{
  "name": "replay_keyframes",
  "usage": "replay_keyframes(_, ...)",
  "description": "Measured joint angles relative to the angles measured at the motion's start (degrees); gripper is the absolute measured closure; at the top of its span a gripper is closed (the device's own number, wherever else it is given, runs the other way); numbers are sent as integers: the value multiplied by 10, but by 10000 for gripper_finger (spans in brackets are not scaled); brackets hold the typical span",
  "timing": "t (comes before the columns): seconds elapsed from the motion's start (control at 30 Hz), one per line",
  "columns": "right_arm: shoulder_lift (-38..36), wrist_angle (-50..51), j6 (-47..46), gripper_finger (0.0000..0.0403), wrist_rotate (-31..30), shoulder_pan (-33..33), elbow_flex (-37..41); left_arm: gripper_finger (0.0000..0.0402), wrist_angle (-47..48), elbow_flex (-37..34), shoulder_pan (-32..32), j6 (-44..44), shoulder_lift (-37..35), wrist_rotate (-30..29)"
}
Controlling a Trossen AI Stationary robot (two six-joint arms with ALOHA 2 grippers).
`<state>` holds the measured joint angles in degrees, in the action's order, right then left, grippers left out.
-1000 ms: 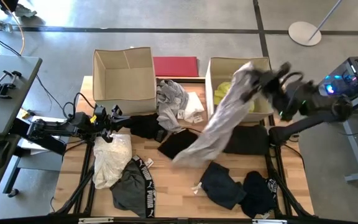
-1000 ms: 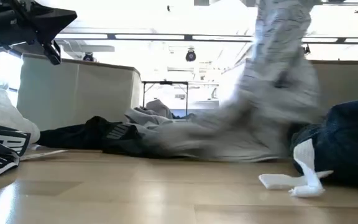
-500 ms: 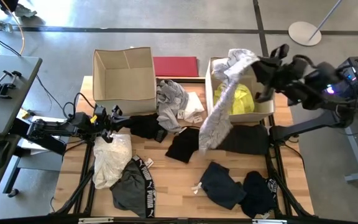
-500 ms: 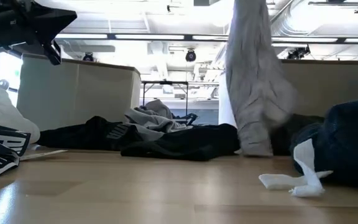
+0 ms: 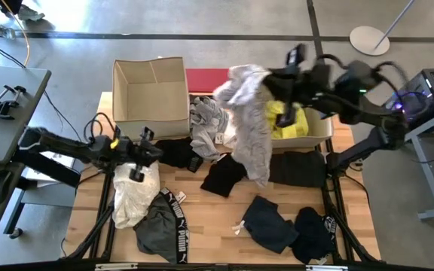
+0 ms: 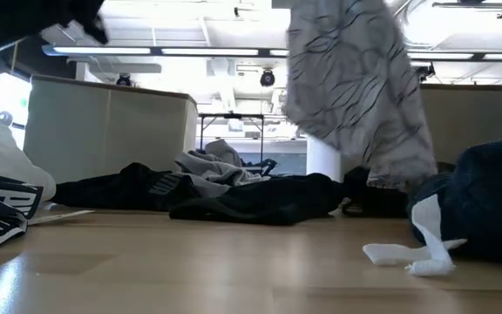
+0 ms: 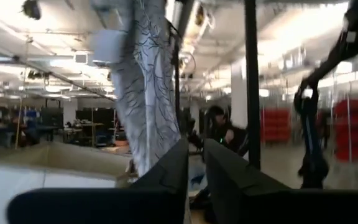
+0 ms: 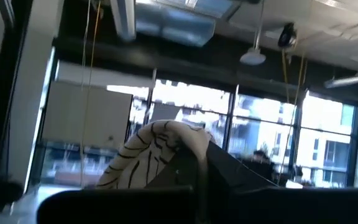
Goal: Sort clothes
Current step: Put the white polo shirt into the right laundry organizer
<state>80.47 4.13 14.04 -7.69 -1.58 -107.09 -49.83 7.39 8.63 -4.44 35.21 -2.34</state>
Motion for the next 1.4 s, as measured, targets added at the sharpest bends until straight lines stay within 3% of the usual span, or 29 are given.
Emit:
replay_keyframes(0.23, 52, 115, -19, 403, 0, -18, -57, 236, -1, 148, 14, -110, 227, -15)
replay_keyframes(0.5, 45, 140, -36, 403, 0, -57, -54, 125, 2, 287, -32, -56, 420, -46)
replay_keyframes(0.6, 46, 146, -37, 403, 0, -67, -54, 100, 3, 334, -52, -12, 483, 6)
replay_keyframes(0.77, 47, 188, -40, 403, -3, -73, -54, 85, 2, 416, -68, 28, 589, 159)
replay_keyframes(0.87, 46, 228, -48, 403, -34, -73, -54, 96, 0, 460, -65, 48, 647, 245)
replay_keyframes(0.97, 46, 299, -64, 403, -85, -73, -54, 139, -5, 488, -46, 63, 682, 296)
replay_keyframes(1.23, 44, 568, -205, 403, -280, -95, -5, 375, -3, 492, 32, 109, 670, 308)
replay_keyframes(1.4, 42, 611, -300, 400, -282, -109, 100, 375, 4, 492, 56, 134, 619, 302)
